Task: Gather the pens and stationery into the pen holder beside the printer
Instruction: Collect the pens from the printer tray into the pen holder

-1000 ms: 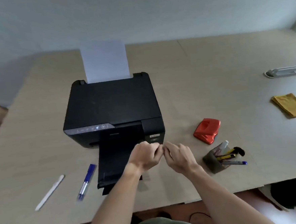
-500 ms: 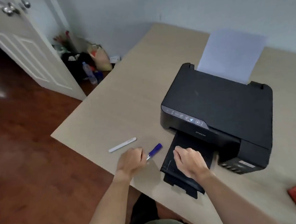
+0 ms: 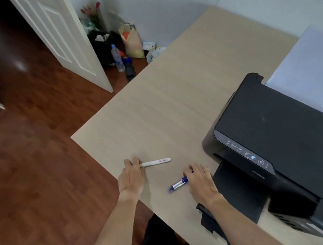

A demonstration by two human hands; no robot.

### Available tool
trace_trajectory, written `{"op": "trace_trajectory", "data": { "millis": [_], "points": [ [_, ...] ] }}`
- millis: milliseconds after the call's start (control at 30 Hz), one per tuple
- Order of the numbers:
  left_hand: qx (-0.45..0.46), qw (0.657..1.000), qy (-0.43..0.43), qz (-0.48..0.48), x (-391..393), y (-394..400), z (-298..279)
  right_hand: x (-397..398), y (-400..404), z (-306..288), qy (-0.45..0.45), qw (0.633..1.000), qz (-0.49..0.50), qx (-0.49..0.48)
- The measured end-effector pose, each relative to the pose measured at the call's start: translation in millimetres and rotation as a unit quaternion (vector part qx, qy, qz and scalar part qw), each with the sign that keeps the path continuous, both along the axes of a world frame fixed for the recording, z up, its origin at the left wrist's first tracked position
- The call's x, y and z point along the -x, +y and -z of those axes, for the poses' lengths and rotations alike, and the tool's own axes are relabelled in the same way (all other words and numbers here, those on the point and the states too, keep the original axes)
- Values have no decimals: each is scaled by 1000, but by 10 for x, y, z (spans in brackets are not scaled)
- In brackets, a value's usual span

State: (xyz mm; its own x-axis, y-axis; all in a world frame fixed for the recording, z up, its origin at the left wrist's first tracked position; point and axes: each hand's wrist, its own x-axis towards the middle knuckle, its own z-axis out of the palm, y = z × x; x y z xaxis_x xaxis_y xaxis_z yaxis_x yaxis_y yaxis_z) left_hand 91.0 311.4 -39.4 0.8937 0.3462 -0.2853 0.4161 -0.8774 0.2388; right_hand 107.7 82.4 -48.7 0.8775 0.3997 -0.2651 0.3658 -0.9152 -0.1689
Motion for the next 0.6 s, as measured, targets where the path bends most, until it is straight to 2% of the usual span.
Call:
{"op": "trace_trajectory", "data": {
  "millis": [100, 200, 300, 400, 500, 600],
  "points": [
    [-3, 999, 26, 31, -95, 38, 25, -91, -16, 21, -7, 1000, 4, 2],
    [-12, 997, 31, 69, -115, 57, 14, -122, -92, -12, -46, 998, 28, -36],
    [76, 991, -35, 100, -89, 23, -32, -57, -201, -139, -83, 991, 55, -88],
    [156, 976, -82, 127, -28, -137, -147, 148, -369, -244, -89, 973, 109, -183],
    [186, 959, -139, 163, 133, -451, -262, 544, -630, -307, -102, 944, 186, -252],
    [199, 950, -131, 205, 285, -813, -324, 953, -915, -364, -117, 923, 237, -281]
  ]
}}
